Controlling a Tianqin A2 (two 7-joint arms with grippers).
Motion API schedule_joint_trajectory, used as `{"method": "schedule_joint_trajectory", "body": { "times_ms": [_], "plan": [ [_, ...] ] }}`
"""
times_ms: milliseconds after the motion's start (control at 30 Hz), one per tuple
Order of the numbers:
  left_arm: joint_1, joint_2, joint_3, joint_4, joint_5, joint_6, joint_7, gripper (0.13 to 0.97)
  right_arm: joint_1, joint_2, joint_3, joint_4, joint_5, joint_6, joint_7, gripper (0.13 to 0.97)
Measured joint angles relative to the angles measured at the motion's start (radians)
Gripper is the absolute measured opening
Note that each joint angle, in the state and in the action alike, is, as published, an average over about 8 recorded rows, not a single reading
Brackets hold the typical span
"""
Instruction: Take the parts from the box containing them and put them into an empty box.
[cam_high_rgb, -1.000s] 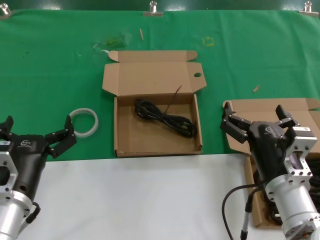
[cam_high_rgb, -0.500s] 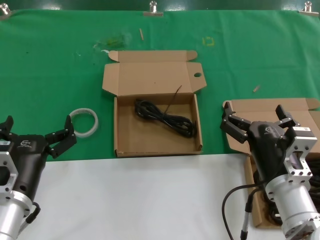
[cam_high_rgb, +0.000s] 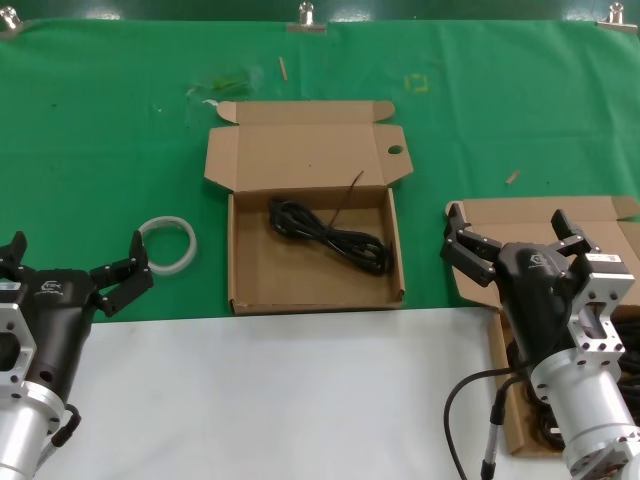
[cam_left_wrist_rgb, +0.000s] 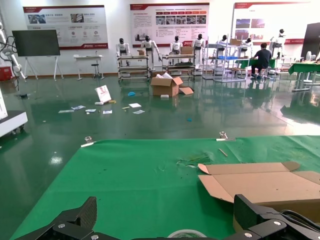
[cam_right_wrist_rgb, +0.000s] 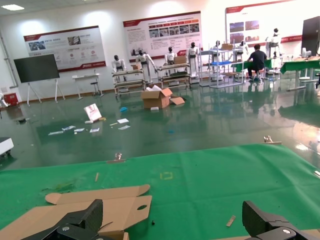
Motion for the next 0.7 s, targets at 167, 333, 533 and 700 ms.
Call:
{"method": "schedule_joint_trajectory", "body": {
  "times_ms": [167, 333, 533, 700],
  "plan": [
    [0.0, 0.0, 0.0, 0.0, 0.0, 0.0, 0.0, 0.965, 0.0, 0.0, 0.0, 0.0, 0.0, 0.0, 0.0, 0.966],
    [0.0, 0.0, 0.0, 0.0, 0.0, 0.0, 0.0, 0.965, 0.0, 0.0, 0.0, 0.0, 0.0, 0.0, 0.0, 0.966],
    [0.0, 0.0, 0.0, 0.0, 0.0, 0.0, 0.0, 0.965, 0.0, 0.0, 0.0, 0.0, 0.0, 0.0, 0.0, 0.966],
    [0.0, 0.0, 0.0, 0.0, 0.0, 0.0, 0.0, 0.965, 0.0, 0.0, 0.0, 0.0, 0.0, 0.0, 0.0, 0.966]
  ]
}}
